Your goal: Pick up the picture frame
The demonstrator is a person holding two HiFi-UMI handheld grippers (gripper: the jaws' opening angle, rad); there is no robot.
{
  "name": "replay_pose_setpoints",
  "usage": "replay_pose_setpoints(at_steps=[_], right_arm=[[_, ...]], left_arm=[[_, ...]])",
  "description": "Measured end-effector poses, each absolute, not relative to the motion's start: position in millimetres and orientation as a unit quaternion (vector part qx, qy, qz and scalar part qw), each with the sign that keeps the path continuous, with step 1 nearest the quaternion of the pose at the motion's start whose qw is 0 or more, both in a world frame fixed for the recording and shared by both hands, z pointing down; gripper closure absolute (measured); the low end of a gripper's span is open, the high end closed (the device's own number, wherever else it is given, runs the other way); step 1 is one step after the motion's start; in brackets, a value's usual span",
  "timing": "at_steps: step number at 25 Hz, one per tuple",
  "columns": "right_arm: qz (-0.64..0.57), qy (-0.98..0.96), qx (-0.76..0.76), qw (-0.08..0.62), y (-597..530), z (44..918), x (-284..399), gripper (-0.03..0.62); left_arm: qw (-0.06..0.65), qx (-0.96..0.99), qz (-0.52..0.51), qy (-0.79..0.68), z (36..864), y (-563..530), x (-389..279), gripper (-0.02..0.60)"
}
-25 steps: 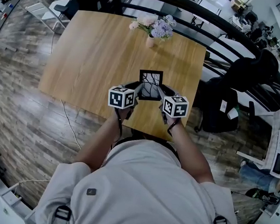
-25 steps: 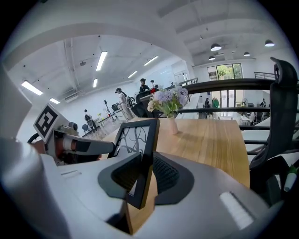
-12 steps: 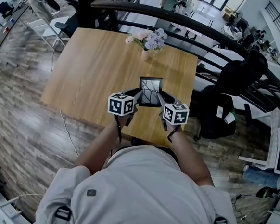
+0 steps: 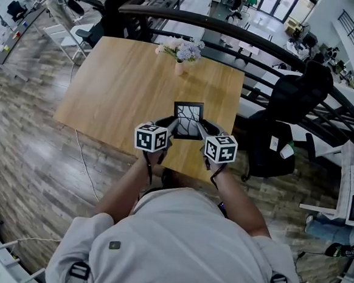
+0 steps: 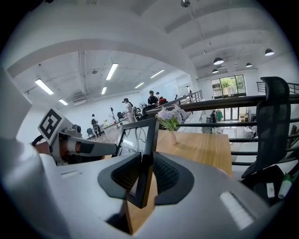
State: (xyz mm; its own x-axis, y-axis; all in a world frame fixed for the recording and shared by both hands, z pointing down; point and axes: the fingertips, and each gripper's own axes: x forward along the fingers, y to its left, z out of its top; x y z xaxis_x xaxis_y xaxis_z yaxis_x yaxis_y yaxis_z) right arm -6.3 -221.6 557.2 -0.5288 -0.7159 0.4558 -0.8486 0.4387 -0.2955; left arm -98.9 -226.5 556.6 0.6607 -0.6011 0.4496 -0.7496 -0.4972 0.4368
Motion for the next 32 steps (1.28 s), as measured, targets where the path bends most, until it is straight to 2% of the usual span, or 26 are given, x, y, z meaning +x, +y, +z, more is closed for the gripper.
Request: replay_pose_setpoints(at_steps=[17,32], right_arm=[[0.232,-0.865,0.429,0.116,-47.2,537.8,73.6,0.506],[0.223,-0.872,0.424,0.102,-0.4,521.8,91.3,0.51]], left_arm=[[0.29,0.844,0.094,-0.442,534.1,-51.5,-21.1,0.506],[0.268,0.847,0.094,-0.449,515.7,3.1,-3.3,0.506]])
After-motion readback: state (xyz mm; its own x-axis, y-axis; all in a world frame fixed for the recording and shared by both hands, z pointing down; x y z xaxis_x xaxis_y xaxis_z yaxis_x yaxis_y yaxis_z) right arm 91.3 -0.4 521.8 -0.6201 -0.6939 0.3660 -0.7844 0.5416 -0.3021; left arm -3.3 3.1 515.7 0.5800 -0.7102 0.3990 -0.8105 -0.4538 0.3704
